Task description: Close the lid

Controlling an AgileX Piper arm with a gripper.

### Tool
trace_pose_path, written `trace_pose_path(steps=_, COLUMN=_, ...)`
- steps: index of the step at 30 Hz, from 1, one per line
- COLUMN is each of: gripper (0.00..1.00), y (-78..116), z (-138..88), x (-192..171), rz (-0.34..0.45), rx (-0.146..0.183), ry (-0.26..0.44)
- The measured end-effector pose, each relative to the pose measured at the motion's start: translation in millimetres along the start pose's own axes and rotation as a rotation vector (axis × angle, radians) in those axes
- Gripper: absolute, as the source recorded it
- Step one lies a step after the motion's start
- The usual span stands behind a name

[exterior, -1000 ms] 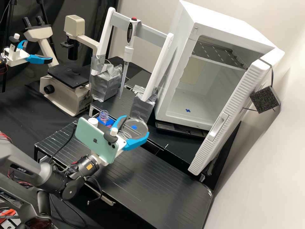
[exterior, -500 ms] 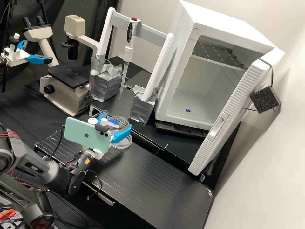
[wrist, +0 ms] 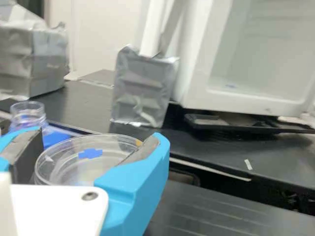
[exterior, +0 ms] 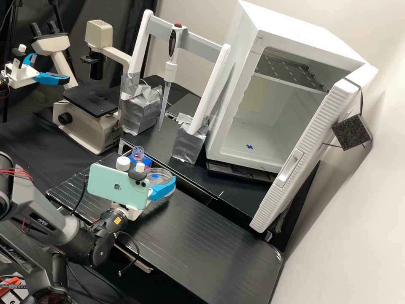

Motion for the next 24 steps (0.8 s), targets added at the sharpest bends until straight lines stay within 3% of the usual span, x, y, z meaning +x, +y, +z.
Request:
trace_pose_path(steps=5, gripper=0.00, y=-0.6, z=3.4, x=-0.6, rz=-0.008, rx=0.010, ry=0.007)
trace_pose_path(steps=10, gripper=0.00, y=2.3, z=10.6, x=-4.2, rz=0.009, rx=0.014, ry=-0.031)
trace_pose_path(steps=23, gripper=0.00, y=-0.1, z=15.8, x=-3.7, rz=-0.009, rx=0.060, ry=-0.048)
trace_pose_path(steps=24, gripper=1.00, y=-1.0, z=16.3, x=-2.7, rz=-0.012, rx=0.063, ry=-0.048)
